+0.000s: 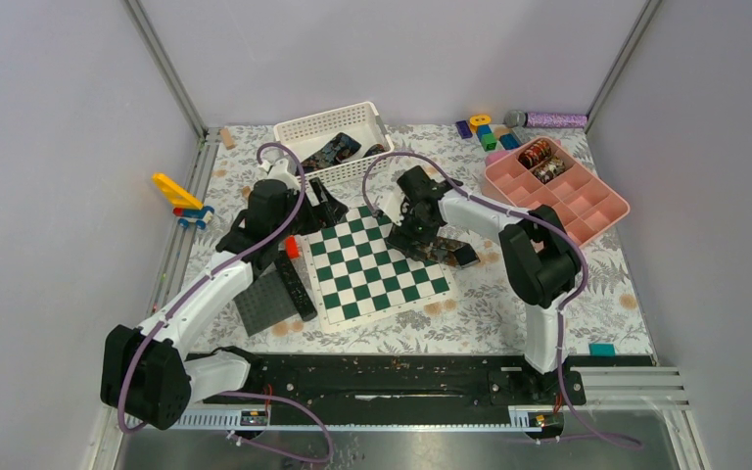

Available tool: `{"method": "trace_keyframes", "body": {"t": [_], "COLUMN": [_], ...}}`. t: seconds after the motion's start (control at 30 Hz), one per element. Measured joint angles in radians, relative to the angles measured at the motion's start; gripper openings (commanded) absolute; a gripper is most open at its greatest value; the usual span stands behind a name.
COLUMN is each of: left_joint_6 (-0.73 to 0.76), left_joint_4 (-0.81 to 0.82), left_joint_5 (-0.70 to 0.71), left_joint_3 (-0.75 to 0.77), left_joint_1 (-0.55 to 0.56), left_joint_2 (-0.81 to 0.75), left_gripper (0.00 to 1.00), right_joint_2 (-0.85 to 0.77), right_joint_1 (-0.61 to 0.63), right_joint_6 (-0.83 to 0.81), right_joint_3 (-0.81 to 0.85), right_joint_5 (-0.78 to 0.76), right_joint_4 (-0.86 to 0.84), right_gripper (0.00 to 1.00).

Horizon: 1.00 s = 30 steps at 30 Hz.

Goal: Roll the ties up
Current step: Roll the tie at the center of the board.

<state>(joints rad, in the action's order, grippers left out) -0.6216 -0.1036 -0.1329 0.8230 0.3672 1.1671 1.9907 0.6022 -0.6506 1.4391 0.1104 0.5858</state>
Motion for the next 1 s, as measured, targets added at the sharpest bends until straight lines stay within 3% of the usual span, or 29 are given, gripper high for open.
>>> {"method": "trace_keyframes", "body": {"t": [0.27, 0.67, 0.87, 1.0], "left_joint_6": [0.000, 0.000, -0.001, -0.001], "left_joint_4": [0.000, 0.001, 0.001, 0.001], "left_joint_5": [-0.003, -0.005, -0.006, -0.006], "left_joint_3": [0.000, 0.000, 0.000, 0.000], "left_joint_1": [-0.006, -0.011, -0.012, -0.013], "left_joint_2": [0.001, 0.003, 0.007, 0.008], "left_gripper": [0.80, 0.80, 0.80, 0.80], "right_joint_2": [0.010, 0.036, 0.039, 0.039], "right_joint_1": [0.002, 0.002, 0.002, 0.002], "right_joint_6": [-0.009, -0.015, -0.014, -0.014], "right_joint_3": [0.010, 0.043, 0.049, 0.050], "right_joint_5": [-0.022, -0.023, -0.023, -0.022], "right_joint_4": [0.008, 0.029, 0.039, 0.041], "right_gripper": [0.93, 0.62, 0.51, 0.50]}}
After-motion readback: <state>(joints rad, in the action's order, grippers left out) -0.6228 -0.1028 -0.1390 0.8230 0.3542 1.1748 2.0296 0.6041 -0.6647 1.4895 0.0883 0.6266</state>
